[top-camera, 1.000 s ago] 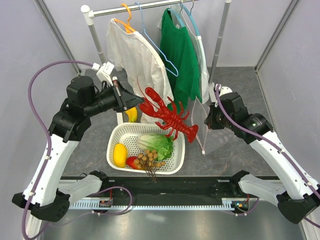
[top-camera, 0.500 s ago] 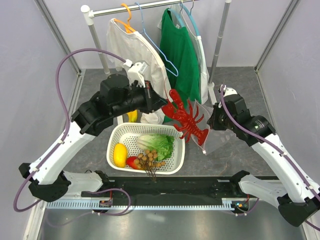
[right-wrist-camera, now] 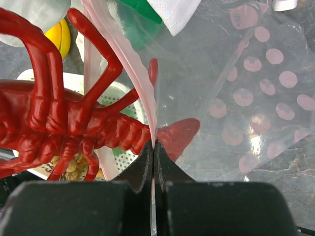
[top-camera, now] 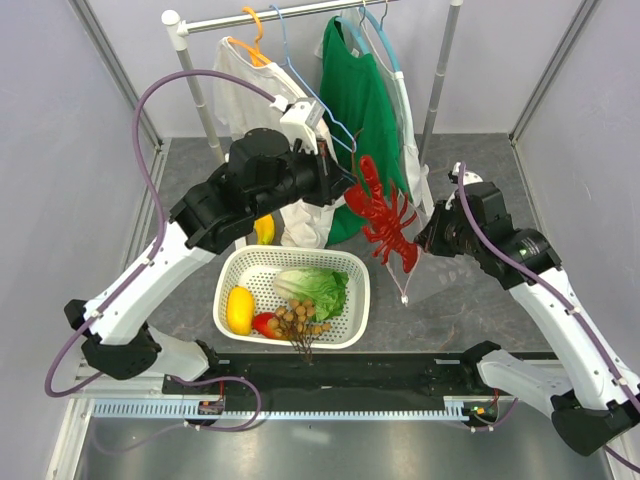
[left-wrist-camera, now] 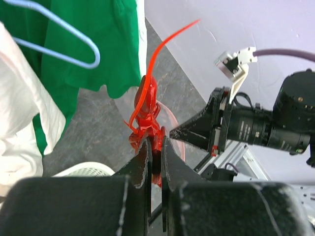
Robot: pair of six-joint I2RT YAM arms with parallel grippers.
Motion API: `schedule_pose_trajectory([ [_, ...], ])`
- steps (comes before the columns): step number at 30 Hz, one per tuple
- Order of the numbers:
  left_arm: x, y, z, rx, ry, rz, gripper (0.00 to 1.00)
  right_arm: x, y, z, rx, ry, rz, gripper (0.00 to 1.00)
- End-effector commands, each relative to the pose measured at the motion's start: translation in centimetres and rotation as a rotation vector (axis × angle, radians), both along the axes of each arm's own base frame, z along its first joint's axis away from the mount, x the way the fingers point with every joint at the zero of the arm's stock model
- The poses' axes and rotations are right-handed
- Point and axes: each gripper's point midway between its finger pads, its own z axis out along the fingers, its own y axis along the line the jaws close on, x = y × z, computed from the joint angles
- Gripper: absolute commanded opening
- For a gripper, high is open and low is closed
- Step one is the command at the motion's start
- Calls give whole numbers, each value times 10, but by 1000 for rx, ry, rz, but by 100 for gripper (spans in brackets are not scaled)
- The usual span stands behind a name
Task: Place the food in the zip-top bag and seal the zipper
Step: Place the fake lobster in the zipper food storage bag.
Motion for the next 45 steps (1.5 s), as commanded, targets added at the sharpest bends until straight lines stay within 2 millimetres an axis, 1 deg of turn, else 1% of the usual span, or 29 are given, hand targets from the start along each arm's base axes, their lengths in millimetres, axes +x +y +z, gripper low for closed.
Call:
schedule_pose_trajectory([
  [1,10,-5,50,-122,-79,35,2,-5,2,25,75,-31,-5,0],
  [4,4,-14,40,-133,-9,8,2,-3,0,30,88,-39,-24,0],
  [5,2,-18,30,-122,18,-1,2,-3,-1,33,94,-44,-31,0],
  [6,-1,-22,24,-129,53,-12,2,-2,0,40,118,-51,-39,0],
  [8,1,-29,15,-127,86,-16,2,-2,3,44,151,-45,-35,0],
  [10,4,-32,18,-136,89,-11,2,-1,3,46,185,-30,-53,0],
  [13,6,-39,26,-154,83,-25,2,-3,8,51,212,-26,-31,0],
  [14,6,-39,34,-167,71,-29,2,-3,8,57,217,-39,-31,0],
  [15,8,-43,33,-165,71,-30,2,-2,8,59,218,-42,-30,0],
  [17,10,-46,38,-177,64,-33,2,-3,7,68,217,-63,-23,0],
  [18,11,-50,35,-176,74,-37,2,-3,6,70,217,-72,-21,0],
  [19,13,-53,39,-194,67,-41,2,-6,5,74,220,-90,-17,0],
  [20,11,-58,35,-199,81,-66,2,-6,6,74,218,-108,-1,0],
  [21,2,-64,35,-211,100,-119,2,-6,4,74,214,-127,-2,0],
  [22,1,-72,30,-210,111,-145,2,-10,0,77,208,-155,-6,0],
  [23,-1,-75,25,-201,122,-160,2,-9,-2,71,190,-158,-5,0],
  [25,-9,-79,14,-180,147,-205,2,-12,-6,71,165,-184,8,0],
  [26,-11,-81,-2,-151,168,-221,2,-12,-7,67,158,-186,9,0],
  [28,-21,-82,-13,-135,200,-270,2,-15,-7,67,152,-210,24,0],
  [29,-25,-83,-29,-111,237,-282,2,-14,-7,65,153,-218,29,0],
  [32,-38,-85,-47,-79,284,-327,2,-14,-4,65,161,-248,54,0],
  [35,-44,-90,-56,-51,290,-358,2,-13,2,62,159,-269,101,0],
  [37,-46,-91,-58,-45,299,-364,2,-12,3,62,158,-283,117,0],
  [41,-48,-93,-72,-30,349,-356,2,-13,9,57,175,-284,147,0],
  [43,-50,-98,-78,-21,359,-371,2,-14,14,57,189,-284,178,0],
  [45,-50,-100,-78,-13,358,-384,2,-14,16,57,190,-296,195,0],
])
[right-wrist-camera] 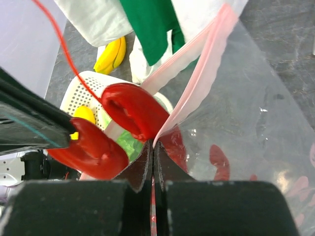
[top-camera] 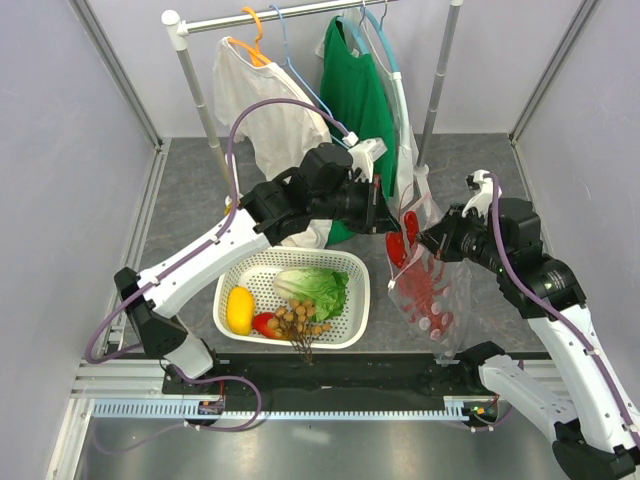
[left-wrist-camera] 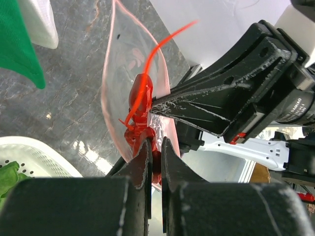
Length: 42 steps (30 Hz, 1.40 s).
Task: Place the food in the zip-top bag and seal the zipper
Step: Place the fake lobster in the zipper food storage bag.
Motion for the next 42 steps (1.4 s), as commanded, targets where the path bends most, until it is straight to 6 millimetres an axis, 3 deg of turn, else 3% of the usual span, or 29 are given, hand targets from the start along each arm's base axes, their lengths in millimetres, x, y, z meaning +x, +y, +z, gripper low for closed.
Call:
schedule_pose_trajectory([
  [1,-15,-14,2,-32,44,-73,2,3,10,16,30,-101,68,0],
  [6,-17,-11,-10,18,33,-104,2,7,9,30,-2,-193,93,0],
  [10,-20,-12,-2,23,-13,-153,2,6,13,36,-12,-247,134,0],
  [19,-39,-14,-28,81,61,-260,2,14,14,46,-100,-426,199,0],
  [31,-24,-25,-61,158,88,-234,2,-2,30,46,-134,-563,391,0],
  [32,-24,-24,-60,157,78,-235,7,-3,30,46,-135,-568,388,0],
  [33,-23,-24,-56,152,59,-240,24,-4,28,47,-138,-574,379,0],
  [36,-19,-17,-33,129,-50,-240,45,-4,22,51,-150,-585,347,0],
  [42,-9,18,19,63,-236,-201,67,-16,14,62,-148,-591,319,0],
])
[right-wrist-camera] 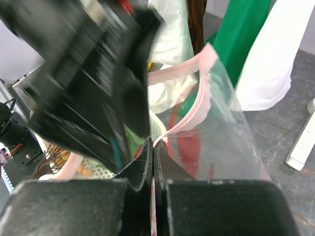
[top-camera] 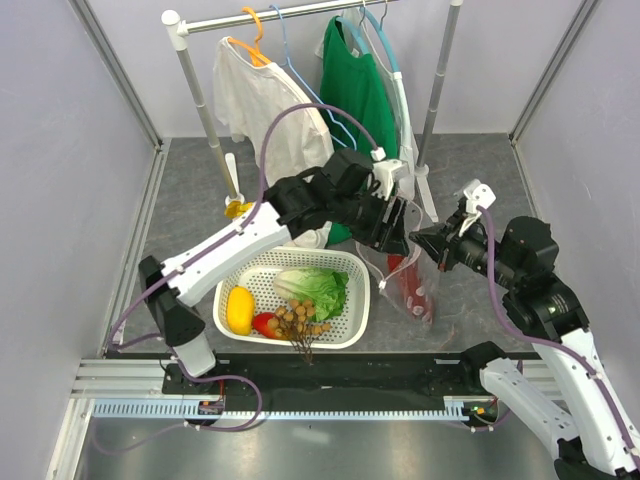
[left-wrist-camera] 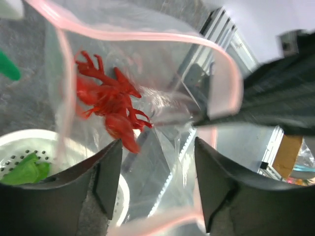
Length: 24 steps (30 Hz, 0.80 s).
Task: Place the food in the zip-top bag and seal the zipper
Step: Place the fake lobster in the zipper food storage bag.
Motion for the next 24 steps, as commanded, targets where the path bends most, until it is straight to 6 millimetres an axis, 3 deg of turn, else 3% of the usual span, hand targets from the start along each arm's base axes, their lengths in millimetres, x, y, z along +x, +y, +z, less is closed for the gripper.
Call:
schedule_pose_trajectory([
  [1,7,36,75,-137,-232,8,70,-6,-7,32,20,-104,-23,0],
  [6,20,72,92,-152,-322,71,75,-5,-13,27,26,-74,-69,0],
  [11,23,95,92,-140,-376,91,79,-1,-19,27,45,-33,-124,0],
  [12,37,110,85,-128,-353,137,80,-3,-20,29,42,-23,-129,0],
  [14,43,129,85,-157,-307,160,81,-5,-22,29,36,-12,-135,0],
  [15,64,153,73,-142,-276,233,82,-7,-23,28,29,0,-137,0],
  [17,75,178,72,-144,-294,297,83,-10,-23,26,25,9,-132,0],
  [18,88,198,59,-107,-318,342,84,-11,-24,24,22,16,-135,0],
  [20,94,221,63,-80,-433,381,84,-12,-25,22,20,18,-137,0],
  [21,98,234,53,-24,-499,362,86,-13,-25,21,19,25,-134,0],
  [24,107,267,45,79,-656,376,89,-10,-25,15,15,46,-141,0],
])
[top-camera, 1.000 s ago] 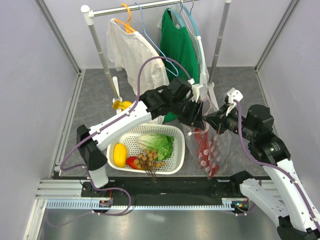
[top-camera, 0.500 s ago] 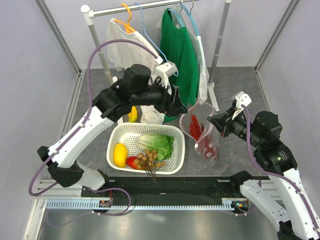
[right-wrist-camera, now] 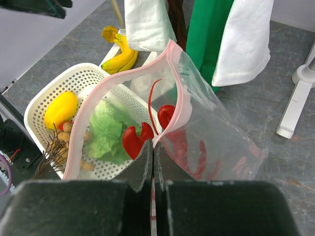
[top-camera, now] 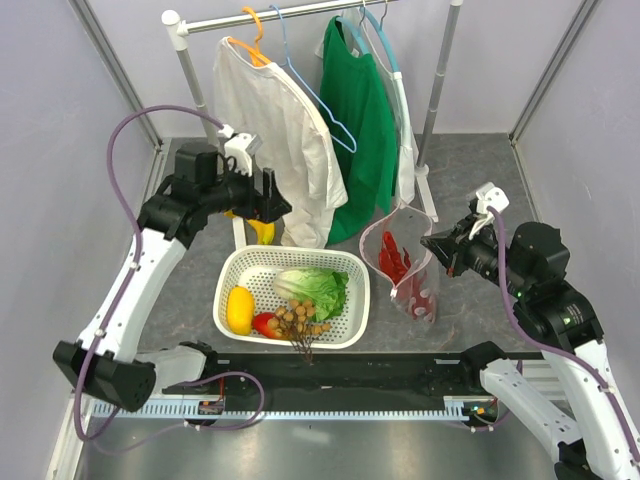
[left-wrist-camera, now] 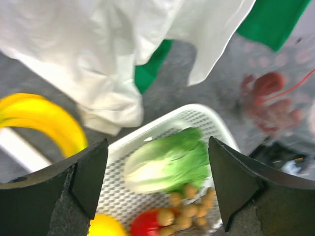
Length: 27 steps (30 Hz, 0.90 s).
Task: Place the food in the zip-top bag and seal the zipper
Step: Place the fake lobster in the zipper food storage bag, then pick up the fake fruit from the bin.
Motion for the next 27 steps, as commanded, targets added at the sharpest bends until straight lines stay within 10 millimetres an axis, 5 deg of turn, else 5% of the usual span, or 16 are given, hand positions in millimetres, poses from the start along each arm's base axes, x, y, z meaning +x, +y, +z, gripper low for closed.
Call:
schedule_pose_trajectory([
  [1,7,41,22,199,-346,-32,89,2,-4,12,16,-22,-29,0],
  [8,53,116,-20,438,-366,61,80,6,-1,5,12,8,-29,0],
  [10,64,122,-39,359,-285,25,79,7,-1,2,11,17,-30,0],
  [11,74,150,-39,327,-253,97,78,7,-1,1,10,20,-30,0],
  [14,95,166,-63,292,-197,115,76,8,0,-1,7,25,-30,0],
  [27,155,179,-157,278,-185,57,75,15,0,-10,-9,59,-41,0],
])
